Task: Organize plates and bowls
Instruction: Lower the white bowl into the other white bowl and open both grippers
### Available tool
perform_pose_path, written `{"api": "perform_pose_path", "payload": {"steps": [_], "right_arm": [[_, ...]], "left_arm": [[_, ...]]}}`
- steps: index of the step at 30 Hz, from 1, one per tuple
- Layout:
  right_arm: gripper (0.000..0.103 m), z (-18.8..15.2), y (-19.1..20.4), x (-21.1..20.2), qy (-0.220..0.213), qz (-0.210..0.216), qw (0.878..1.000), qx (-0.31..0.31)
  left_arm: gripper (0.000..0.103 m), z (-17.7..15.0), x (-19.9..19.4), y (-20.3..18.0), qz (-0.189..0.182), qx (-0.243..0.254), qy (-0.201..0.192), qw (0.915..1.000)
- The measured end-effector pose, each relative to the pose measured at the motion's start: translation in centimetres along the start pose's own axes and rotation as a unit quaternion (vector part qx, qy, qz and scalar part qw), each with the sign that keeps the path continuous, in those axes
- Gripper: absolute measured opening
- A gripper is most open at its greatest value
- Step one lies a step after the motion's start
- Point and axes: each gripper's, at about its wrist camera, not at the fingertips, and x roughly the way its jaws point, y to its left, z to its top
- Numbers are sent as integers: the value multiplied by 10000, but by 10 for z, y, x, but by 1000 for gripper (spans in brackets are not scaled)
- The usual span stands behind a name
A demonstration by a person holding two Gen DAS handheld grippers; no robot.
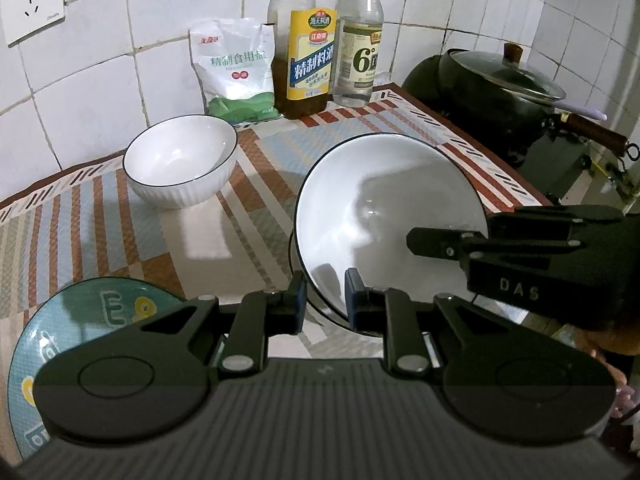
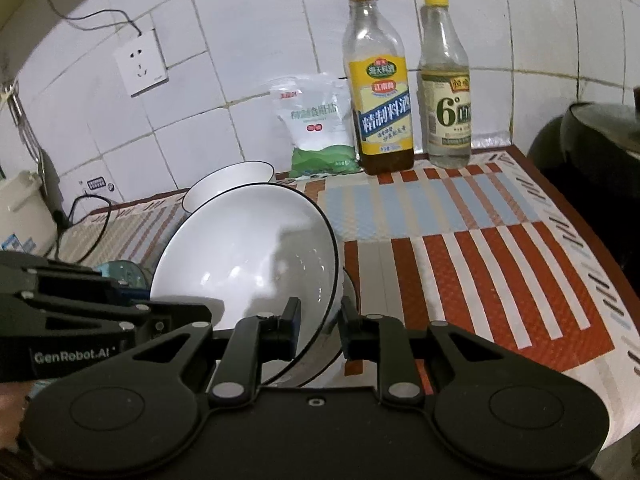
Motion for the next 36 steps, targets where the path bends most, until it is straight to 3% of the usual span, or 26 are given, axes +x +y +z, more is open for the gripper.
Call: {"api": "perform_pose_path", "payload": {"steps": [15,21,30,33,36], "right_arm": [[29,-9,31,-1,-433,-663,9887,-1276],[32,-15,37,3,-365,-823,9827,-1618],[34,-21,35,4,-524,-902,9798,-1708],[40,-22,31,2,-605,-837,9820,-1584],[43,-21,24,-6,-776,-622,9856,-1368]], "left_arm": [[18,0,4,4,31,-16,30,10000],[18,-1,4,4,19,-12,38,10000],[18,0,5,6,19,-47,71,10000],[23,0,5,8,-41,-87,55,9999],[31,1,-3,9,-73,-55,-234,9997]]}}
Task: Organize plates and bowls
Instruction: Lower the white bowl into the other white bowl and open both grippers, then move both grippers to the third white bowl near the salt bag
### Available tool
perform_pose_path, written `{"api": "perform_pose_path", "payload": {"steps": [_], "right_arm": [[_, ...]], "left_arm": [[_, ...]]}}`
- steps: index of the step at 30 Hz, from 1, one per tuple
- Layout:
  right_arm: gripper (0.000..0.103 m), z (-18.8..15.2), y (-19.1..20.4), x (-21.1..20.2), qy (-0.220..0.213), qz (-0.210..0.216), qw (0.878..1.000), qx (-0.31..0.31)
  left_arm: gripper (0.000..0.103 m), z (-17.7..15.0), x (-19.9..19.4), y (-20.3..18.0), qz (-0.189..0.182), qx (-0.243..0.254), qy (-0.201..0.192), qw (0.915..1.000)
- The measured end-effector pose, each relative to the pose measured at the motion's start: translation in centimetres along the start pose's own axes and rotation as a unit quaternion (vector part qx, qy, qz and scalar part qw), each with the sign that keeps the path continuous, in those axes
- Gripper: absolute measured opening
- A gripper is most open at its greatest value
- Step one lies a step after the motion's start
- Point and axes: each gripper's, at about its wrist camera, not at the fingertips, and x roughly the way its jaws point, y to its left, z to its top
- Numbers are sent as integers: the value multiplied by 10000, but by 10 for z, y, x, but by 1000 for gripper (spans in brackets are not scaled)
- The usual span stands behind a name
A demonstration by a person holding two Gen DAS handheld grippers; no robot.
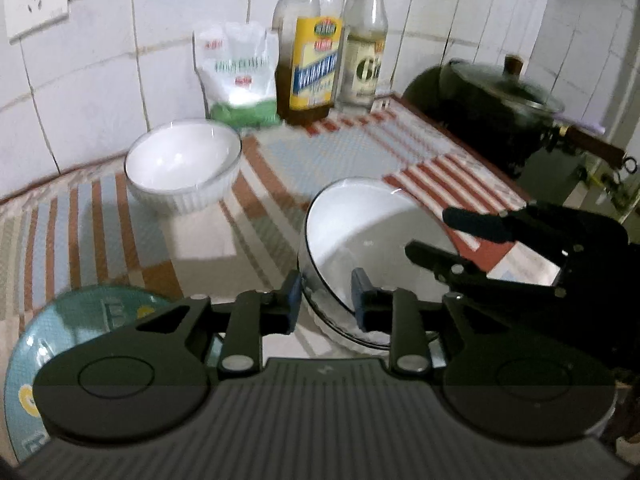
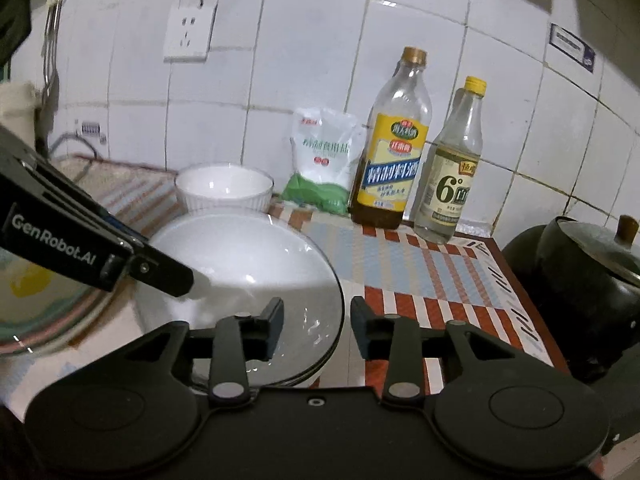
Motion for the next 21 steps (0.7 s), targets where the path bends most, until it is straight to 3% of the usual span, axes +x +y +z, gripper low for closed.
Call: {"api": "perform_pose_path", "payload": {"steps": [2,6,7,9,12,17,21], "right_arm": [[44,2,-6,-7,-32,186,9996,210],[44,11,-19,-22,6,559,9966,601],[45,14,-22,-27,39,665,9954,683],[54,21,-25,-34,173,854,9924,866],[62,36,-28,-45,405,1135,9860,1153],[67,62,-19,-61,502,1501,9804,1170],[69,86,-6,-68,458,1626,9808,975]], "left_arm": [[48,1,-9,-1,-4,63,-166,9998],[50,4,-28,0,-62,177,-342,9992],[54,5,-34,0,-81,202,-379,9990],[62,6,-46,2,-63,235,-429,9988],[65,7,-70,6,-4,311,-513,9982],[77,8,-108,13,232,594,-784,9949],[80,11,-131,23,423,671,-925,9925]]}}
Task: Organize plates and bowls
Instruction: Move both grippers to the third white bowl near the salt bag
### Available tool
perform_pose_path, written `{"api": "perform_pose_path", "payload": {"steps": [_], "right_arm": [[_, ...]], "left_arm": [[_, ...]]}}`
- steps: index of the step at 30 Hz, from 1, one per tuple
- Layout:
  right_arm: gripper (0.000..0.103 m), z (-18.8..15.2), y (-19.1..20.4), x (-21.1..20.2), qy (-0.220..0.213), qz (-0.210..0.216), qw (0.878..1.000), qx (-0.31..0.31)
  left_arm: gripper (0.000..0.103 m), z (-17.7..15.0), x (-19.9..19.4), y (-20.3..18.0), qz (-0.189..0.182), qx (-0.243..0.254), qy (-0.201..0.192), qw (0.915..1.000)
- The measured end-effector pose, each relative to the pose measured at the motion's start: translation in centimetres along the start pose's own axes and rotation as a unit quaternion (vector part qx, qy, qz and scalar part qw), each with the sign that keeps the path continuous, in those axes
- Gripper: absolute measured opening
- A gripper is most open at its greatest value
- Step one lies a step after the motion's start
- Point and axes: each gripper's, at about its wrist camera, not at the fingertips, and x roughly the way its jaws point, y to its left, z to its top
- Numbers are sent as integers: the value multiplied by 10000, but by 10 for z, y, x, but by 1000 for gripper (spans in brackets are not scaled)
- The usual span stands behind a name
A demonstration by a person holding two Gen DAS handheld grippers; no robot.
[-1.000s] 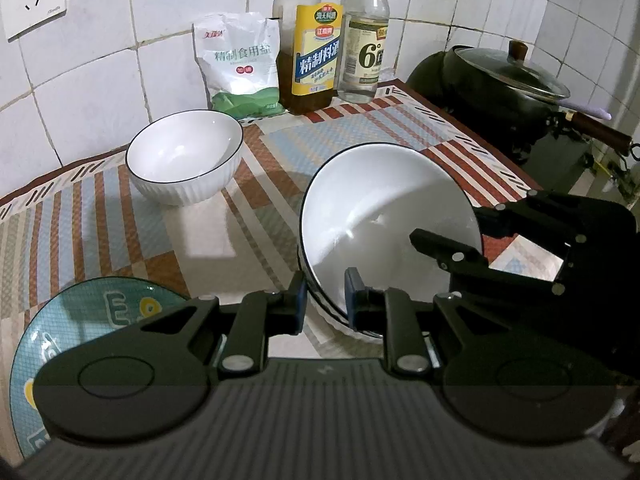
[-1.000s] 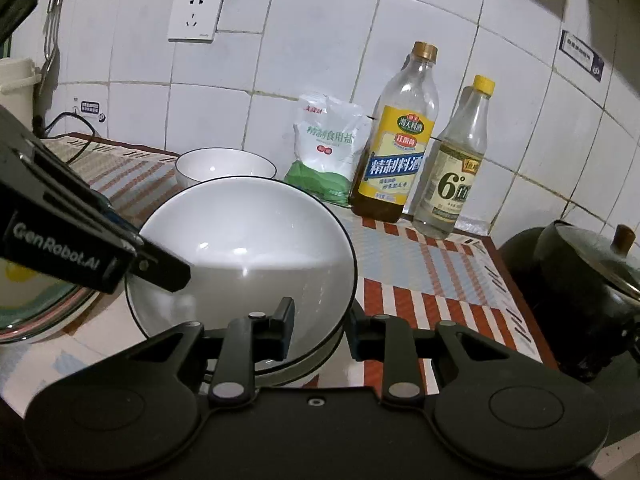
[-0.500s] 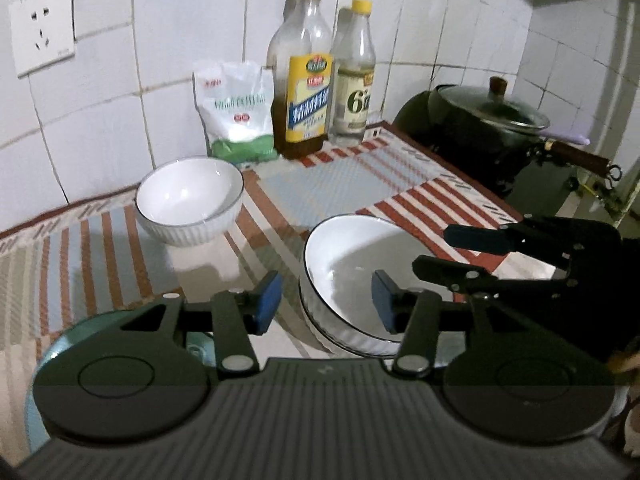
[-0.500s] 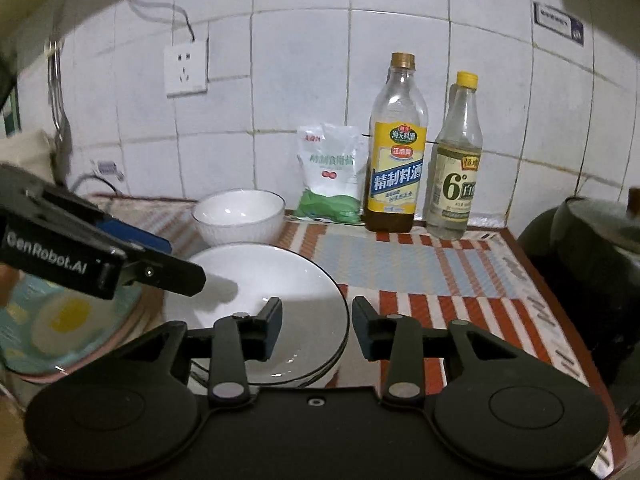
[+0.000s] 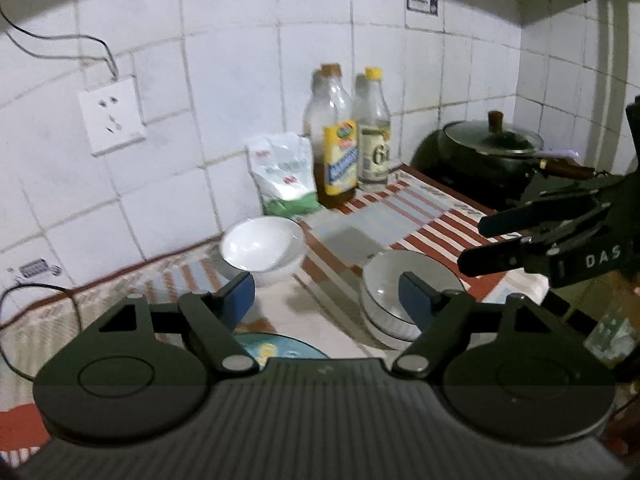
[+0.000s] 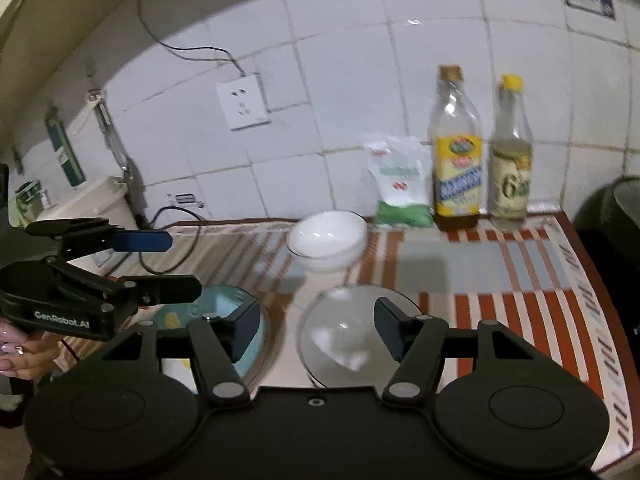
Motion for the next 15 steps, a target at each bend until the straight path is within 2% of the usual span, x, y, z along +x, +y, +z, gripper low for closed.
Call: {"api": "perform_pose_path", "payload": {"steps": [4,7,10,15], "right_arm": [[70,21,13,8,-1,154,9998,-122],[70,33,16,22,-8,236,9995,-188],[70,44,11,43,68,376,9992,-131],[70,57,-9,87,350,447,9982,167]], "left_arm": [[83,5,-10,15,142,7,-101,9998],[83,8,-8,30,89,-144,-154,9997],[83,9,2,46,-28,-363,-132,9993],[82,6,36,72,33,-649,28,9979]]}}
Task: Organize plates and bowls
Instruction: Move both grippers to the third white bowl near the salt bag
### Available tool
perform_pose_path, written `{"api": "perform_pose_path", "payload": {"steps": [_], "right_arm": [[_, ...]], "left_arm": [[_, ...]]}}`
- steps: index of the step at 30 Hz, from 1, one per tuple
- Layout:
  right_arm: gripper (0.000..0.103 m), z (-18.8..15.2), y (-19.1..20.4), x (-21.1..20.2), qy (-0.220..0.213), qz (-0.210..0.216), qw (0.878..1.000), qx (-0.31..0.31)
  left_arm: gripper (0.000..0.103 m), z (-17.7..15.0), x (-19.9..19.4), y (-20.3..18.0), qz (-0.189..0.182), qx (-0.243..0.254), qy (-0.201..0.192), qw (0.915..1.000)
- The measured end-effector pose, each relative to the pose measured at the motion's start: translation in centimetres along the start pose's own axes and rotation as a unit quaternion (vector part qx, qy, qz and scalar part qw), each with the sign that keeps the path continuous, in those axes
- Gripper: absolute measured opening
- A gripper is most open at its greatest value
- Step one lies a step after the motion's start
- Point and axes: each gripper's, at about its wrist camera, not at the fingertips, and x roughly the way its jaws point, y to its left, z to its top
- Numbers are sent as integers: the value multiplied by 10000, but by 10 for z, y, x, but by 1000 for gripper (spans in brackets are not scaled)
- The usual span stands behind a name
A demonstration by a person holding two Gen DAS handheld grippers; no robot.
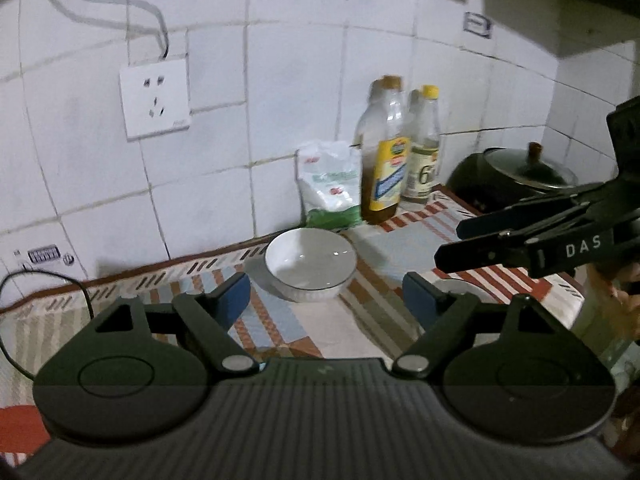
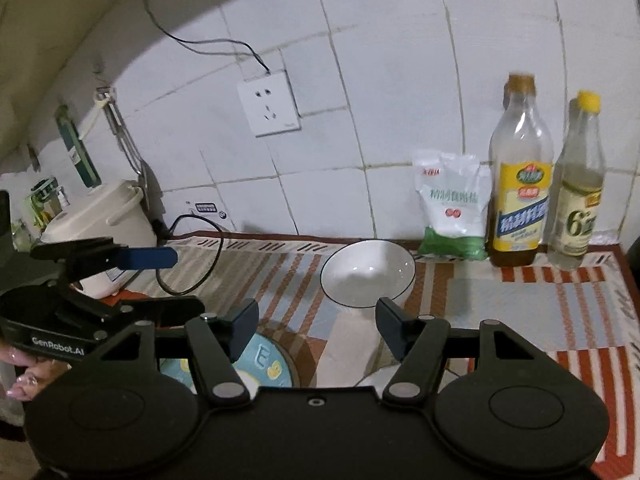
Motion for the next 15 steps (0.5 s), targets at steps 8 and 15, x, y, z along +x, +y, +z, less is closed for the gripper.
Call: {"api": "perform_pose_path", "payload": {"steps": [8,15], "right_arm": [[70,13,-43,60,477,-63,9967,652],[62,19,-72,97,747,-212,9910,1090]], "left_arm": [[72,-3,69,27,180,-359,478,9981],[59,-3,123,39,259,-673,800,9942]]}}
